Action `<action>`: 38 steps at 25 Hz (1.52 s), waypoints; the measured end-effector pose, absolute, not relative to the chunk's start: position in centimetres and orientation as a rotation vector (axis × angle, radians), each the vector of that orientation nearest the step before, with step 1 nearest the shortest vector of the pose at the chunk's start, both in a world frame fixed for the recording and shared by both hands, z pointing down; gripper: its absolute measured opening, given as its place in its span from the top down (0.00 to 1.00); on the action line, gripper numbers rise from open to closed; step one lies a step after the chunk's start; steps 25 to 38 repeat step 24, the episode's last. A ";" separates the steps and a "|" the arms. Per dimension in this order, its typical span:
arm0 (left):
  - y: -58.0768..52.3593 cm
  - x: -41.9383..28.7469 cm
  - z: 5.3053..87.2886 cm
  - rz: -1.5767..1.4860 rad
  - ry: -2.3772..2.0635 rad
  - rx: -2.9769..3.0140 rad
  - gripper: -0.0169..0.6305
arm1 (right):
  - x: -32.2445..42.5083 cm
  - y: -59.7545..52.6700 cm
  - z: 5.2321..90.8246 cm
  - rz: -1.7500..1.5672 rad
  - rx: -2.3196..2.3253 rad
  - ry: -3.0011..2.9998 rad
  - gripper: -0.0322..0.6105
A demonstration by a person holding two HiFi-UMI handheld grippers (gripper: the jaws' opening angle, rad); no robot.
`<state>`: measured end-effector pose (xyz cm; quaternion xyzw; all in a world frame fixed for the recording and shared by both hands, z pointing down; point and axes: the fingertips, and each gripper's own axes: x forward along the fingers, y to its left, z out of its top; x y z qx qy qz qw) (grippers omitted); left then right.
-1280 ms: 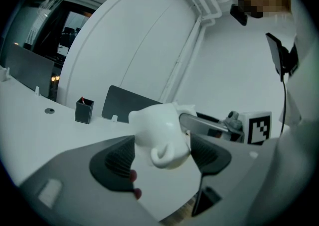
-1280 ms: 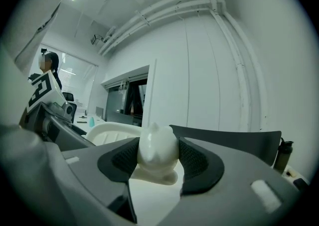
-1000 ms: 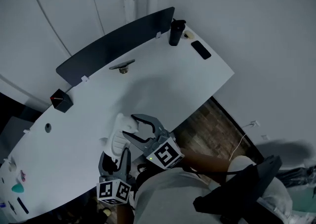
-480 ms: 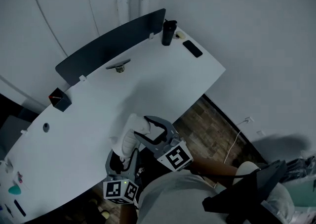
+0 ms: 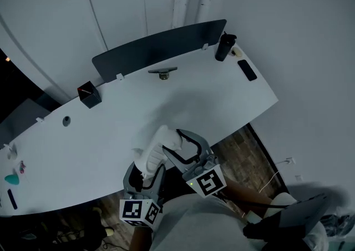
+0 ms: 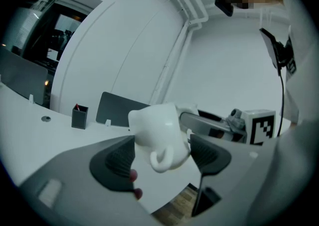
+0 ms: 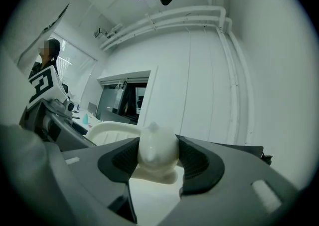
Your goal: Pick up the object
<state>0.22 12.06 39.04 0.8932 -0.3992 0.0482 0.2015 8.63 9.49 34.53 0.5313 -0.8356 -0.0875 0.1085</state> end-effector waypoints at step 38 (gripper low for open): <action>12.3 1.3 38.1 0.139 -1.161 2.519 0.44 | 9.8 9.9 34.1 -0.270 1.553 -2.476 0.57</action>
